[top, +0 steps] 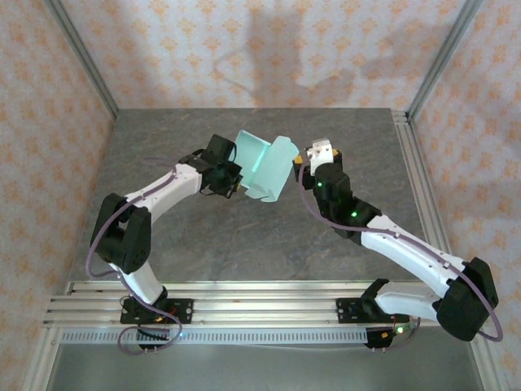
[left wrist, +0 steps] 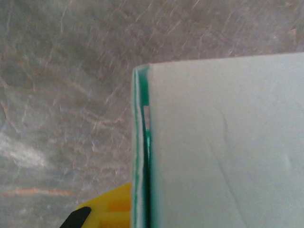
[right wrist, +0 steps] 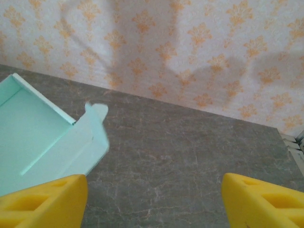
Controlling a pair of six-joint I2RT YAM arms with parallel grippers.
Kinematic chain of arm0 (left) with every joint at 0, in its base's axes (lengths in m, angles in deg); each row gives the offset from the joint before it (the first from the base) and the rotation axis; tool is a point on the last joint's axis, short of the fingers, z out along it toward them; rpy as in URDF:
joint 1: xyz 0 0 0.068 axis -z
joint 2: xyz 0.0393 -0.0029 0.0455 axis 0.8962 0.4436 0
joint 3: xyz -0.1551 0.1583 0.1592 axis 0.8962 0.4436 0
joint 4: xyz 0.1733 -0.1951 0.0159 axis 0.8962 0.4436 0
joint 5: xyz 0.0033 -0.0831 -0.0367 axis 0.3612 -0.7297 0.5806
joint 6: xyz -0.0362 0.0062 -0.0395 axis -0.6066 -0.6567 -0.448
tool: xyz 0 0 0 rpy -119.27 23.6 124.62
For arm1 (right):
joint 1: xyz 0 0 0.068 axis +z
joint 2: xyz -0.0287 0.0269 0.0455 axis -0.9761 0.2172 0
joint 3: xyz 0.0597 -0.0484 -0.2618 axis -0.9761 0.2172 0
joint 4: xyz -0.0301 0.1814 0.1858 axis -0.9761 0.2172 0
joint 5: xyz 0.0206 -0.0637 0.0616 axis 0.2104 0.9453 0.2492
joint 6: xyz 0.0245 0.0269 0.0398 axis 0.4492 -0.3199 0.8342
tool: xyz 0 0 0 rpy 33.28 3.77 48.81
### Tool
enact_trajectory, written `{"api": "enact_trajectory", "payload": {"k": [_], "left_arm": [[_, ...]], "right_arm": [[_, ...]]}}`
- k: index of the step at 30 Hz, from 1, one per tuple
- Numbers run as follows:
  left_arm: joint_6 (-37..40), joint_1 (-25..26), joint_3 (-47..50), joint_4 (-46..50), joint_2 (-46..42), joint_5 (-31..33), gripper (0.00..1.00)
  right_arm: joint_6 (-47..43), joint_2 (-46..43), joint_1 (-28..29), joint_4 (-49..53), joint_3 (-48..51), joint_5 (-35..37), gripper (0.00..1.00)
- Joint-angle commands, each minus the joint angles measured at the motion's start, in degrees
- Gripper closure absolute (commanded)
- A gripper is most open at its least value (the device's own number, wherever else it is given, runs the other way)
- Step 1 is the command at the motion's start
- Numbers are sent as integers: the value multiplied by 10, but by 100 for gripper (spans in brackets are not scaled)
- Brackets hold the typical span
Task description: Fold the paper box
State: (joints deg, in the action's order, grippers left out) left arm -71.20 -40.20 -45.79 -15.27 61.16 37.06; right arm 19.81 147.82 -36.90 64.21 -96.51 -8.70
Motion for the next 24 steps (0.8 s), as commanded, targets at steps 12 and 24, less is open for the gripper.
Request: {"api": "enact_trajectory", "payload": {"k": [12, 24], "left_arm": [[-176, -3, 45, -54, 65, -135, 97], [-202, 2, 65, -111, 71, -134, 38]], "right_arm": [[6, -10, -17, -26, 30, 4, 26], [8, -2, -29, -24, 23, -6, 26]]}}
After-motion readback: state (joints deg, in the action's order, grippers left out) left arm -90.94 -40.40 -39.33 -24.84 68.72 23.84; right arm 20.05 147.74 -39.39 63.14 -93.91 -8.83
